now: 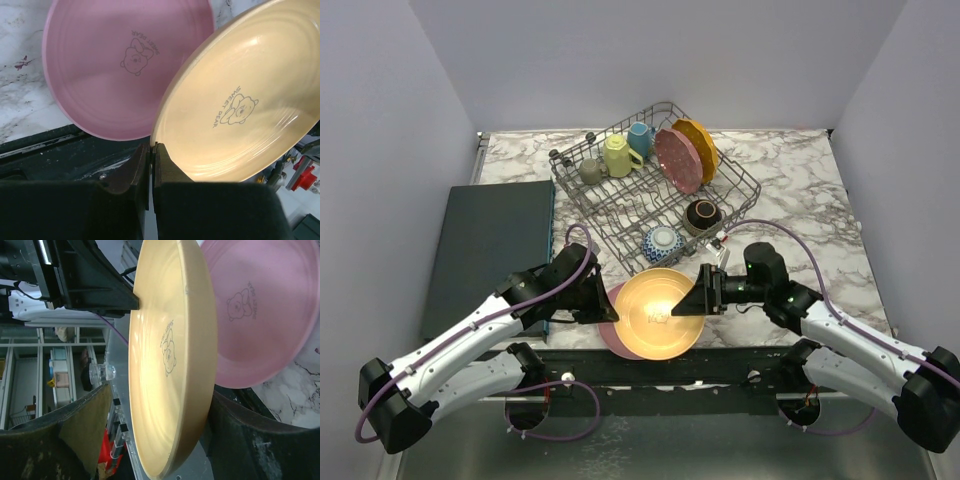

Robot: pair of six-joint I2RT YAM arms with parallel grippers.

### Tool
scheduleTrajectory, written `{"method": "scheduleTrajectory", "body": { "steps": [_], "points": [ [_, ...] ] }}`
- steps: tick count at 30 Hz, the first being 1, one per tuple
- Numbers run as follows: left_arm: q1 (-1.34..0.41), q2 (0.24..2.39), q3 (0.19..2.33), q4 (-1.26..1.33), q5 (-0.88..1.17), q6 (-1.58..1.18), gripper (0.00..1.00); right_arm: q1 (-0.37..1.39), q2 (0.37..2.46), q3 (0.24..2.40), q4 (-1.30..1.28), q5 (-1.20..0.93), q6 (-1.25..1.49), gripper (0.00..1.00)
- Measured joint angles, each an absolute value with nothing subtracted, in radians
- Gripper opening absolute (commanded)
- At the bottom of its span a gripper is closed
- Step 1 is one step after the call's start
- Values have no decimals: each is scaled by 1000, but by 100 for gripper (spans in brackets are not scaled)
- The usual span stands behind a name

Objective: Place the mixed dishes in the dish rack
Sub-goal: Pick up the plate from the corner of the board.

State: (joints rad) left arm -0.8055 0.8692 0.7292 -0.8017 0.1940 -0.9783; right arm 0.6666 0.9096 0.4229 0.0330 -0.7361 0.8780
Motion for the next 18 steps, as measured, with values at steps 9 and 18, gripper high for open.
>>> {"method": "scheduleTrajectory", "body": {
  "steps": [9,18],
  "points": [
    [-807,850,729,-810,158,-964,0,667,902,424,25,-735,891,67],
    [-807,830,729,-839,110,-960,0,667,883,427,6,-725,900,51]
  ]
}}
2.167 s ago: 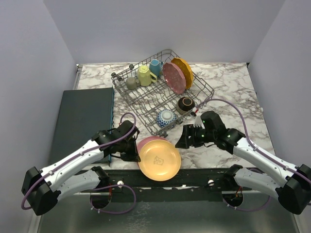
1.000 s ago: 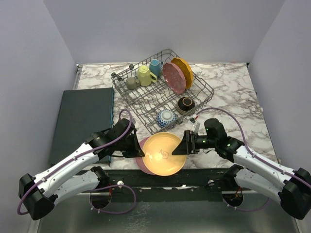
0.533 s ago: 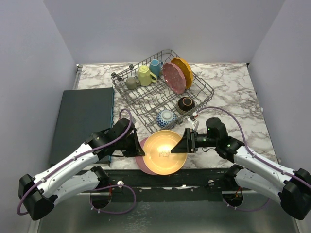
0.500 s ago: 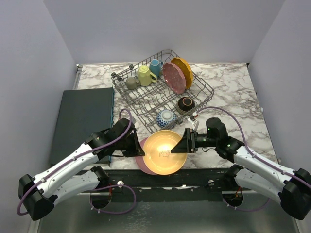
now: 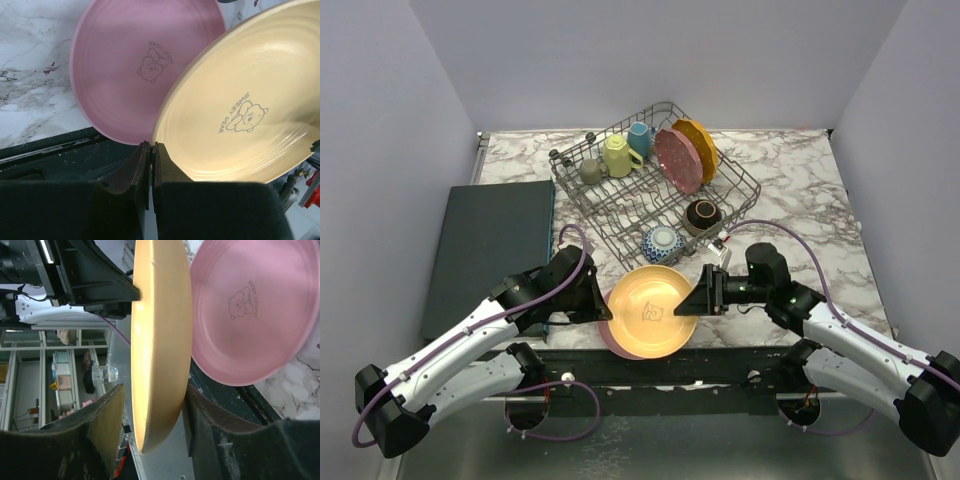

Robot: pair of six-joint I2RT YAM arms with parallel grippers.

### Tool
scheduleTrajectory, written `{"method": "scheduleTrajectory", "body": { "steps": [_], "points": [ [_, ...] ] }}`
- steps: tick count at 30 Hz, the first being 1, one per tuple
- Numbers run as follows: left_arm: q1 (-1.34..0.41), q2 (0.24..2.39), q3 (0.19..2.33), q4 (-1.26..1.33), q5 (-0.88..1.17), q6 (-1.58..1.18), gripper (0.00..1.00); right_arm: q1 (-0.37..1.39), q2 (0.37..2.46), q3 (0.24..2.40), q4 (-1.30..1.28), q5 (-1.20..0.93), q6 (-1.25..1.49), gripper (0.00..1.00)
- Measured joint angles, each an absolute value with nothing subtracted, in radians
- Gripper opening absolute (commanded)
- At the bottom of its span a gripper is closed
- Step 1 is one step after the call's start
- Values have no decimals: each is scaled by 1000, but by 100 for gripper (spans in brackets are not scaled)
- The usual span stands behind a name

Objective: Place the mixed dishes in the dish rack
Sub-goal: Pick up the plate from the corner of the board.

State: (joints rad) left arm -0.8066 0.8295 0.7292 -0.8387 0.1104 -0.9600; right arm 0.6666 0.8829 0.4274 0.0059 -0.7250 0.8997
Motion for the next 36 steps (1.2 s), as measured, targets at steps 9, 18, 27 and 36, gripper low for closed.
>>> {"method": "scheduleTrajectory", "body": {
  "steps": [9,18,27,36],
  "points": [
    [-807,832,729,-854,100,-953,0,666,891,430,4,-711,919,21],
    [-807,833,748,-860,83,-942,26,666,898,442,-28,-672,907,1],
    [-807,854,786,-856,50,-930,57,667,900,542,-144,-598,835,1],
    [-807,864,866,-859,-20,-892,69,667,937,672,-296,-474,739,1]
  ]
}}
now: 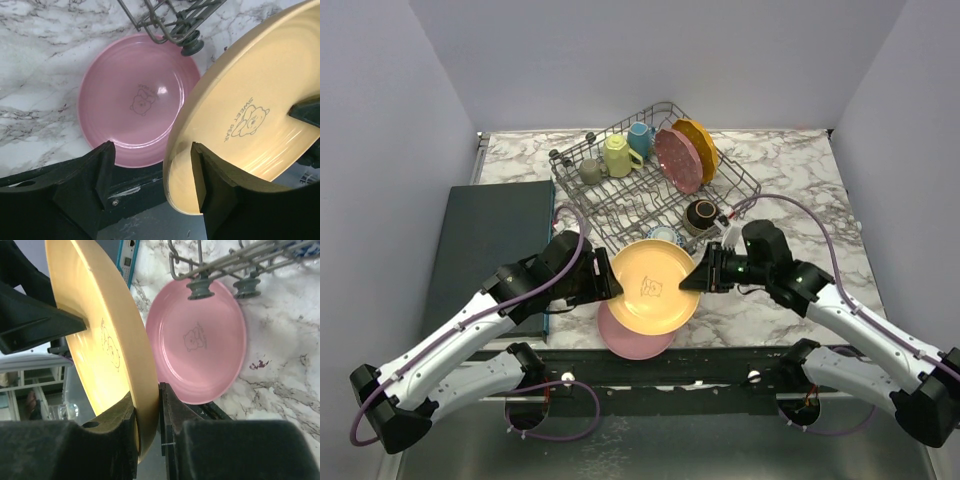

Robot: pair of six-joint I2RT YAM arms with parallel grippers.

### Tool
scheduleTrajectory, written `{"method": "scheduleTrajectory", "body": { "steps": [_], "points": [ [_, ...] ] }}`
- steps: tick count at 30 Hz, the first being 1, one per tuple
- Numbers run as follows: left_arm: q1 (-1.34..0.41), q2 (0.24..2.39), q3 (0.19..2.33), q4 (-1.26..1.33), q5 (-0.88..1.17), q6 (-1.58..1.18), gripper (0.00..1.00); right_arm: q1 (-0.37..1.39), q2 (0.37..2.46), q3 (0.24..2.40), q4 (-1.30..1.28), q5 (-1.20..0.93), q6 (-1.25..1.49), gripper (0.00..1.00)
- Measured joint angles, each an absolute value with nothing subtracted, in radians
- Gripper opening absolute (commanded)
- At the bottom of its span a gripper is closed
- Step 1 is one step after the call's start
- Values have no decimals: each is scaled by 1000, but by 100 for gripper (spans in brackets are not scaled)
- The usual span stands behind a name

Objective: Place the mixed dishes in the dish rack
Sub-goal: Pick up the plate from the corner of the board, then insert the plate into the dish rack.

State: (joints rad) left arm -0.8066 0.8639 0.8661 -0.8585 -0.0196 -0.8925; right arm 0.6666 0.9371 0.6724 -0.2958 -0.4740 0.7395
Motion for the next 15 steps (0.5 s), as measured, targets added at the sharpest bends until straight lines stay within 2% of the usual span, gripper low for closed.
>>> {"method": "scheduleTrajectory", "body": {
  "steps": [15],
  "points": [
    [-807,820,980,-852,-147,-794,88,667,1061,997,-540,-209,551,1]
  ]
}}
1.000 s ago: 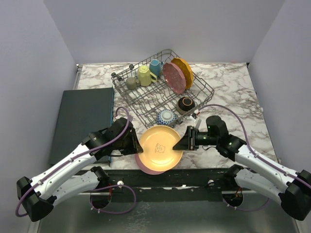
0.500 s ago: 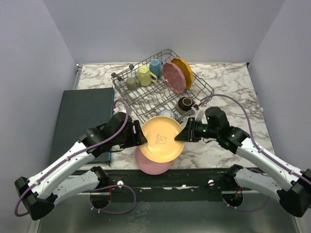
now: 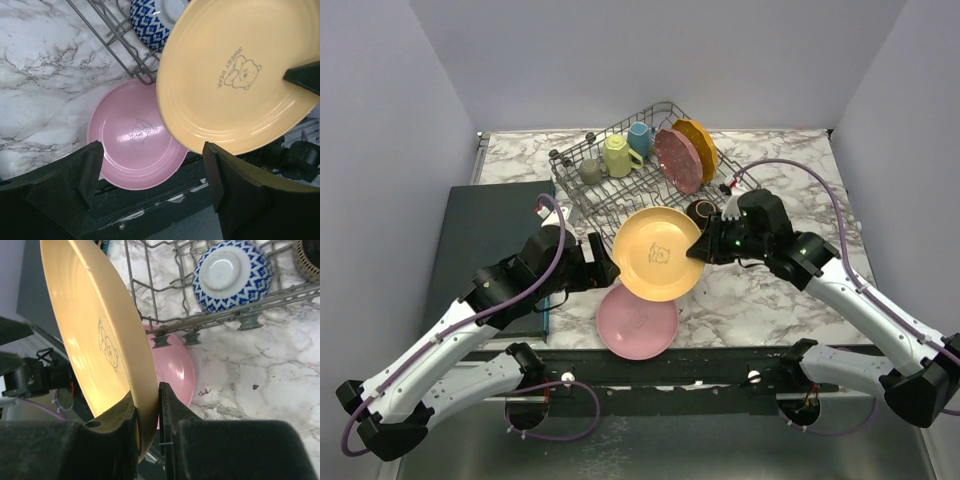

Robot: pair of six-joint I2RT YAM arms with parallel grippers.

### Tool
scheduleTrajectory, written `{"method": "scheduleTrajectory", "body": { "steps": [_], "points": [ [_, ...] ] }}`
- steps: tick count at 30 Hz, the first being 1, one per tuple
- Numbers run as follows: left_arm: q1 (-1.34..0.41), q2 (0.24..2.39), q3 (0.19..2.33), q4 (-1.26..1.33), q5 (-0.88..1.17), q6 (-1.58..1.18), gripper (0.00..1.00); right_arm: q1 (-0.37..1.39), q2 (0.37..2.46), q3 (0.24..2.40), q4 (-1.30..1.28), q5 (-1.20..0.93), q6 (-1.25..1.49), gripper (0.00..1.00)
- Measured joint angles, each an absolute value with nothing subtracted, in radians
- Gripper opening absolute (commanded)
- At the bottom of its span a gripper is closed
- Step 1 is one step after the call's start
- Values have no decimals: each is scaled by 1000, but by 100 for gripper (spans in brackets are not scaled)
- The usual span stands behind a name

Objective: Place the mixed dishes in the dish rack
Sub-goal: Insert the plate into the dish rack.

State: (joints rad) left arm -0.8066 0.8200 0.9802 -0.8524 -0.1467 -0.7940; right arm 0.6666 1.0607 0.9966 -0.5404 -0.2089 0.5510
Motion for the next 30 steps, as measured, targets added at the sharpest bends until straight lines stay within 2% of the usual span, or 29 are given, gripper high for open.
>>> {"method": "scheduleTrajectory", "body": {
  "steps": [14,20,30],
  "points": [
    [-807,778,1002,-829,-212,-715,90,668,1275,1357,-739,61,389,1],
    [-807,748,949,-797,-237,-690,90,717,1366,1528,-786,245,315,0],
    [-807,709,871,-772,-260,-663,90,796,1536,1652,-804,514,207,0]
  ]
}}
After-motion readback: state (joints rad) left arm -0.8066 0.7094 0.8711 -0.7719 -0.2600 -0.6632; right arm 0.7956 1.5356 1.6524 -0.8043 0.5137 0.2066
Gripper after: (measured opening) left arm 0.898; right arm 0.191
